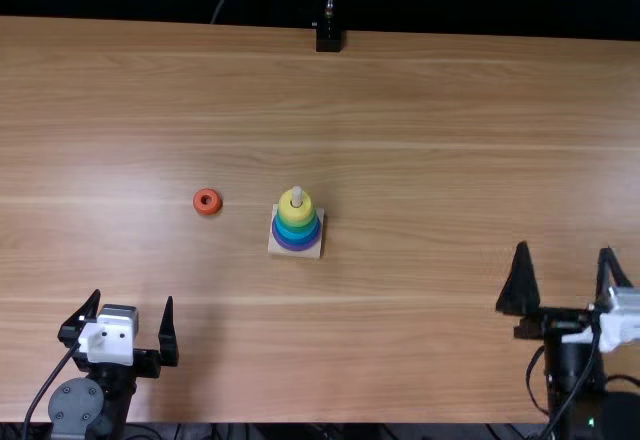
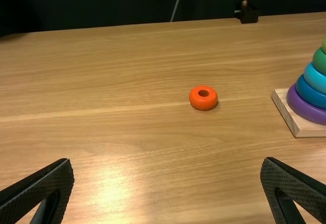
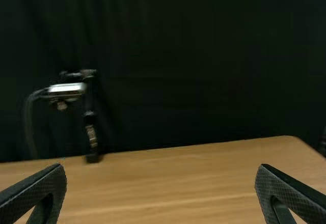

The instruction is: Build the Hanoi tower: stack the rings onto the peg from bottom to top in this color order: purple, dark blue, light blue, dark green, light green, yellow, orange.

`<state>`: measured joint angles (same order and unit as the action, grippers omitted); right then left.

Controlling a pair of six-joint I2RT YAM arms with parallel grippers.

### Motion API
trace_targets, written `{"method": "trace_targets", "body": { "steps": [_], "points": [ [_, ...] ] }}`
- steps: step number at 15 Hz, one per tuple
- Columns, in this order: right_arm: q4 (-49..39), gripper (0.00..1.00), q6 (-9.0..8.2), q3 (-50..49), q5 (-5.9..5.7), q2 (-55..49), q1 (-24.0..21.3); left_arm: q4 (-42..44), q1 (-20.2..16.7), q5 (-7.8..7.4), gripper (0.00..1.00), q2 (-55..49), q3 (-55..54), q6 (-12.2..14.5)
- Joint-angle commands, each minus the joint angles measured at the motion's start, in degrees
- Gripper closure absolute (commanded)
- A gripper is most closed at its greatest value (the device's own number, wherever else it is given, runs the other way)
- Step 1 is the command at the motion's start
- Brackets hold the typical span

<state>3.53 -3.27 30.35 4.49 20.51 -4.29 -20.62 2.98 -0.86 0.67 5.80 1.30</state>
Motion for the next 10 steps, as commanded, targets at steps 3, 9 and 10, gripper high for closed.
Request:
{"method": "trace_targets", "body": {
  "steps": [3, 9, 10],
  "points": [
    [3.7, 0.0, 4.64, -6.6, 6.37, -6.3, -0.2, -4.9, -0.4, -0.93, 0.0, -0.7, -5.8, 0.5],
    [14.8, 0.0, 7.28, -18.1, 2.05, -16.7, 0.0, -5.0, -0.4, -0.93, 0.0, -0.7, -5.8, 0.5],
    [14.8, 0.0, 7.06, -20.1, -1.43, -18.3, 0.0, -4.9, -0.4, -0.93, 0.0, -0.7, -5.8, 0.5]
  ]
}}
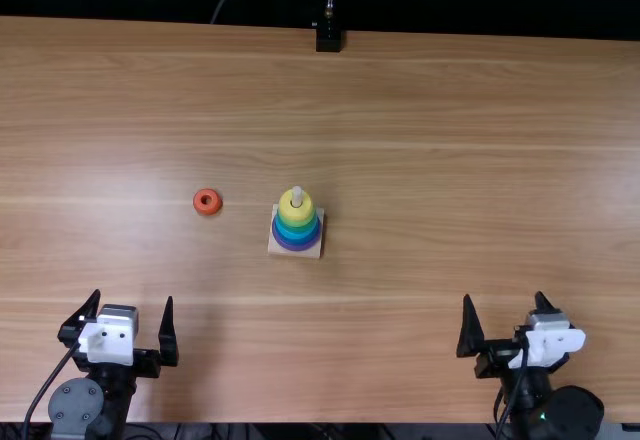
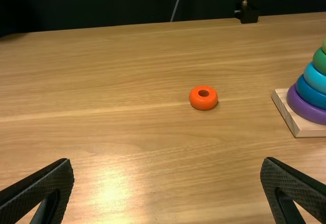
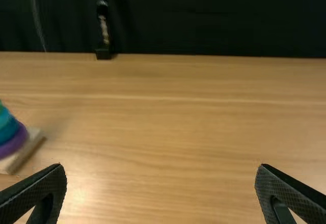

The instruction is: Build the Hanoi tower: stack the rings onto the peg from bottom to top in this color order: purple, dark blue, light blue, dark green, light green, yellow, orange.

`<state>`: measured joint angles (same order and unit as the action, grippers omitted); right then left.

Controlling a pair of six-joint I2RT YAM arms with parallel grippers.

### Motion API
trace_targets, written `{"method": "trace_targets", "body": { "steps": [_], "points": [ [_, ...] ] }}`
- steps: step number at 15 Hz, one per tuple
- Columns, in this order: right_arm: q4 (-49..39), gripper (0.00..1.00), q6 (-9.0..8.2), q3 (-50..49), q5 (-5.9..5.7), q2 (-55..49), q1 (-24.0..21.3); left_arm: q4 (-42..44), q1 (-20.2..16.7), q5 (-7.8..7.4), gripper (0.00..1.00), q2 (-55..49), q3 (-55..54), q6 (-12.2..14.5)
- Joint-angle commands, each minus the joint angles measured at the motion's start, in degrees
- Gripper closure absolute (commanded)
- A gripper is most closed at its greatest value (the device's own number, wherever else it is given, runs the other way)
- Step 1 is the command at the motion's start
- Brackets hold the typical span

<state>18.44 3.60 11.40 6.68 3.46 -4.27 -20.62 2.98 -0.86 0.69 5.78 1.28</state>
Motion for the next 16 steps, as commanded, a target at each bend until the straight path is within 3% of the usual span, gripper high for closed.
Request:
{"method": "trace_targets", "body": {
  "steps": [1, 5, 6, 16],
  "points": [
    [-0.2, 0.0, 0.2, -2.7, -4.25, -2.0, 0.0, -4.9, -0.4, -0.93, 0.0, -0.7, -5.8, 0.5],
    [-0.4, 0.0, 1.15, -8.6, -4.25, -2.4, 0.1, -4.9, -0.4, -0.93, 0.0, -0.7, -5.8, 0.5],
    [-0.3, 0.0, 1.15, -9.9, -4.88, -2.7, 0.2, -4.9, -0.4, -0.93, 0.0, -0.7, -5.8, 0.5],
    [-0.4, 0.0, 1.15, -10.5, -4.46, -3.0, 0.0, -5.0, -0.4, -0.93, 0.0, -0.7, -5.8, 0.5]
  ]
}}
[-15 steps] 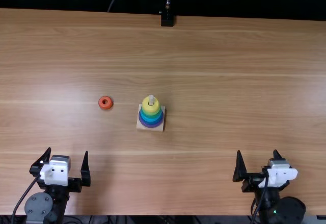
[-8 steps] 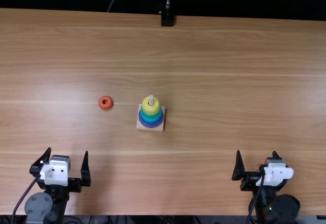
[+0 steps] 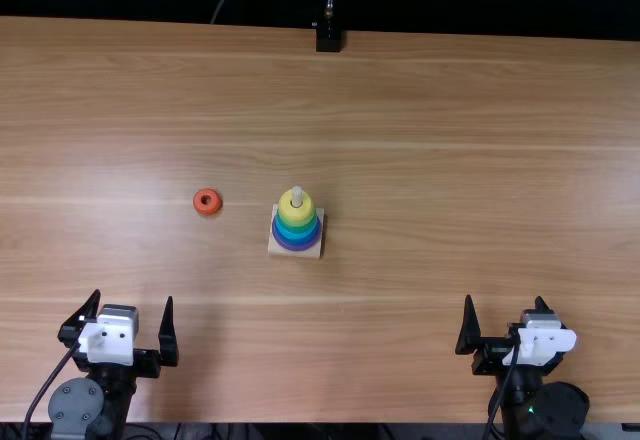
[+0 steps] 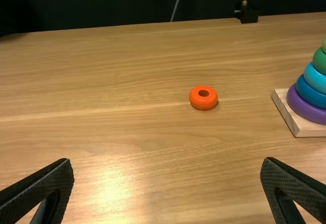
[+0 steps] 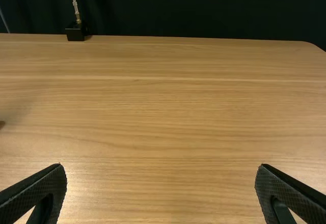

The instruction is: Build the Hanoi tower: stack the rings onto the peg from bottom to top in this color order: purple, dark blue, light blue, dark green, light green, yellow, orange.

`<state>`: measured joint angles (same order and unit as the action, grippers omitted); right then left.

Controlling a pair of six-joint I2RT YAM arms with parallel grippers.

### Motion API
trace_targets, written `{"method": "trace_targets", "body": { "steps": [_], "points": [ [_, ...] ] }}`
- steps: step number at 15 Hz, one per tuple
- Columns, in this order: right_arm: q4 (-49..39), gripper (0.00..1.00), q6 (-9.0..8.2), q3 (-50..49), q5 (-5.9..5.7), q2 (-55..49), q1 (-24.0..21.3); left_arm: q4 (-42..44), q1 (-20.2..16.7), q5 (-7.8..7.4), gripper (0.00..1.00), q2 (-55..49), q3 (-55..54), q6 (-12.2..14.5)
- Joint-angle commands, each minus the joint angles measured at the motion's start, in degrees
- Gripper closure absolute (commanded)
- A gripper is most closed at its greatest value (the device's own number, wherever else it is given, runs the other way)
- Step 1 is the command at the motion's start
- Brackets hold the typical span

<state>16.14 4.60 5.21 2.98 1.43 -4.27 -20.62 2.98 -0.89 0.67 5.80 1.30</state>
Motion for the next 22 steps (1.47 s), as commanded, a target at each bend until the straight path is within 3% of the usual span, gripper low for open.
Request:
{"method": "trace_targets", "body": {
  "steps": [1, 4, 5, 7, 9, 13, 16, 17, 19, 20, 22],
  "points": [
    [1.9, 0.0, 0.15, -4.3, -0.66, -1.0, 0.1, -4.9, -0.4, -0.91, 0.0, -0.7, -5.8, 0.5],
    [1.9, 0.0, 0.15, -4.3, -0.77, -1.0, 0.0, -4.9, -0.4, -1.33, 0.0, -0.7, -5.8, 0.5],
    [1.9, 0.0, 0.15, -4.3, -0.77, -1.0, 0.1, -5.0, -0.5, -0.59, 0.0, -0.7, -5.8, 0.4],
    [1.9, 0.0, 0.15, -4.3, -0.66, -1.0, 0.1, -5.3, 0.2, -1.44, 0.0, -0.7, -5.8, 0.9],
    [1.9, 0.0, 0.15, -4.3, -0.66, -1.0, 0.0, -4.6, 0.7, -1.33, 0.0, 1.1, -2.2, 1.3],
    [1.9, 0.0, 0.15, -4.3, -0.66, -1.0, 0.0, 1.0, 0.1, -1.33, 0.0, 18.1, 20.5, 1.3],
    [1.9, 0.0, 0.15, -4.3, -0.77, -1.0, 0.1, 1.2, 0.4, -1.44, 0.0, 39.1, 36.5, 1.2],
    [1.9, 0.0, 0.15, -4.3, -0.77, -1.0, 0.0, 0.8, 0.6, -1.96, 0.0, 47.8, 41.7, 1.0],
    [1.9, 0.0, 0.15, -4.3, -0.77, -1.0, 0.1, -3.3, 1.3, -5.76, 0.0, 65.6, 55.3, 1.0],
    [1.9, 0.0, 0.15, -4.3, -0.66, -1.0, 0.1, -7.4, 1.7, -6.81, 0.0, 73.1, 59.9, 1.1],
    [1.9, 0.0, 0.15, -4.3, -0.77, -1.0, 0.1, -10.9, 1.8, -6.5, 0.0, 85.2, 66.9, 1.0]
  ]
}}
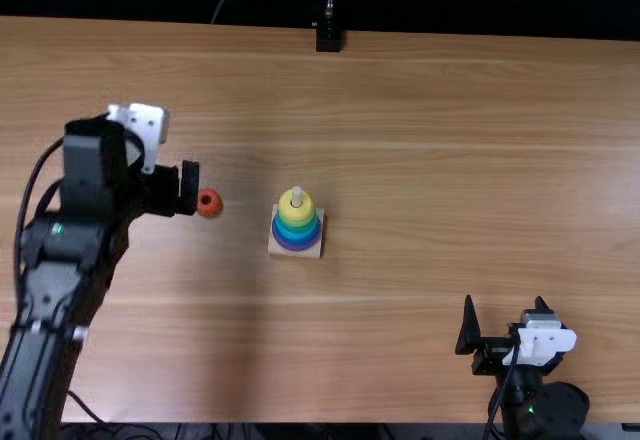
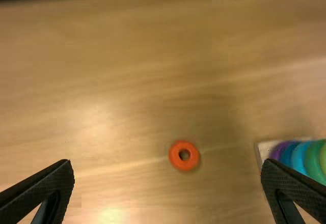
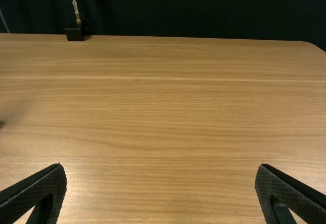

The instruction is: Build the Hanoi tower: stack the rings onto the peg from bottom to top in this color order: purple, dark blue, light blue, dark green, light green, yellow, orange.

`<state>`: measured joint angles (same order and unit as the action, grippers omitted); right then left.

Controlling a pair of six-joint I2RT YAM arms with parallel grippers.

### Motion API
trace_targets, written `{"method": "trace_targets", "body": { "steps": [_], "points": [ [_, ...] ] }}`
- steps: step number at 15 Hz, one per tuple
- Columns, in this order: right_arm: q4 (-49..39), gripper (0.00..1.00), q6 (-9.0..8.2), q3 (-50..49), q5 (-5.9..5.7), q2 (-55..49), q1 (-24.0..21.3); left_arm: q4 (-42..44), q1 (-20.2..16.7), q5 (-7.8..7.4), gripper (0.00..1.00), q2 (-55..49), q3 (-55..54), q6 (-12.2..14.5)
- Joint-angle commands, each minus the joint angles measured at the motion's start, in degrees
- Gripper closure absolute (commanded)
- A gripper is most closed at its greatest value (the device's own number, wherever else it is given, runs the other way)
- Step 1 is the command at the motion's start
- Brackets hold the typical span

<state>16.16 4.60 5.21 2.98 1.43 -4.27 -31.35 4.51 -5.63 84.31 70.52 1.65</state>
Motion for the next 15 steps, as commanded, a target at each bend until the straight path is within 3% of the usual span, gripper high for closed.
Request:
{"method": "trace_targets", "body": {
  "steps": [1, 2, 6, 9, 13, 15],
  "points": [
    [1.8, 0.0, 0.15, -4.3, -0.66, -1.0, 0.1, -1.3, 0.3, -1.54, 0.0, 7.2, 4.4, 0.7],
    [1.8, 0.0, 0.15, -4.3, -0.66, -1.0, 0.1, -3.6, 0.5, -1.02, 0.0, 11.7, 6.9, 0.8],
    [1.8, 0.0, 0.15, -4.3, -0.77, -1.0, 0.0, -10.3, 3.3, -1.33, 0.0, 24.1, 14.9, 0.8],
    [1.8, 0.0, 0.15, -4.3, -0.77, -1.0, 0.1, -13.8, 4.8, -1.33, 0.0, 28.0, 16.2, 0.9],
    [1.8, 0.0, 0.15, -4.3, -0.77, -1.0, 0.1, -15.4, 5.2, -1.23, 0.0, 31.6, 16.4, 3.2],
    [1.8, 0.0, 0.15, -4.3, -0.77, -1.0, 0.0, -15.4, 5.2, -0.28, 0.0, 32.7, 16.3, 3.6]
  ]
}}
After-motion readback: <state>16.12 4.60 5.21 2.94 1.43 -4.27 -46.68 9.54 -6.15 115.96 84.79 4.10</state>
